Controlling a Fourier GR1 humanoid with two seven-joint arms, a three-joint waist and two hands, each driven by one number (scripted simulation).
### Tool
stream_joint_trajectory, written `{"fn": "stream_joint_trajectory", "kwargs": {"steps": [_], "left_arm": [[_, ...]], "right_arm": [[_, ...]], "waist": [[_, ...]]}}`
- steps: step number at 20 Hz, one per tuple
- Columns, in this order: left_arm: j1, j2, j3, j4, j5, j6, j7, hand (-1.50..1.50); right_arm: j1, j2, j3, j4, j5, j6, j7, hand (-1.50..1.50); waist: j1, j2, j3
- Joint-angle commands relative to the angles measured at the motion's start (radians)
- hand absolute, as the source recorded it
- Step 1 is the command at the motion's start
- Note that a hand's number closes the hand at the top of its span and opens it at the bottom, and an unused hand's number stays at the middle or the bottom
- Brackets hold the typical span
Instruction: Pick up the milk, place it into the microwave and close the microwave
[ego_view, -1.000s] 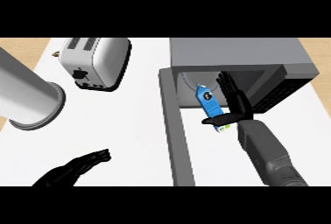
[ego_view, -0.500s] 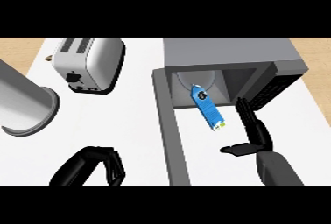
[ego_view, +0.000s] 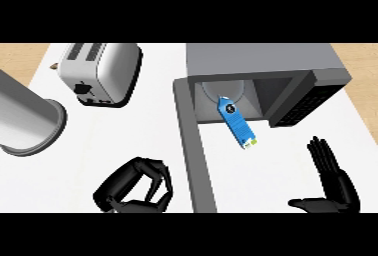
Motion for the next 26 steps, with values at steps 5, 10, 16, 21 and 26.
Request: {"fn": "stream_joint_trajectory", "kwargs": {"steps": [5,10,16,21,26], "left_arm": [[-0.106,-0.009,-0.173,0.211,-0.033,0.192,-0.116,1.5],[-0.2,-0.009,-0.384,0.326,0.036,0.324,-0.084,1.5],[-0.302,-0.008,-0.647,0.366,0.184,0.598,-0.01,1.5],[-0.426,-0.008,-0.734,0.446,0.312,0.748,-0.007,1.5],[-0.55,-0.008,-0.783,0.429,0.394,0.902,0.019,1.5]], "right_arm": [[0.296,-0.04,0.001,-0.423,-0.161,0.172,0.063,-1.5],[0.373,-0.078,0.014,-0.588,-0.258,0.252,0.12,-1.5],[0.364,-0.101,0.053,-0.725,-0.37,0.293,0.229,-1.5],[0.416,-0.124,0.086,-0.879,-0.448,0.302,0.331,-1.5],[0.394,-0.184,0.077,-0.934,-0.499,0.333,0.377,-1.5]], "waist": [[0.017,0.008,0.001],[0.004,0.011,0.001],[-0.011,0.015,0.001],[-0.039,0.021,0.0],[-0.065,0.024,0.001]]}}
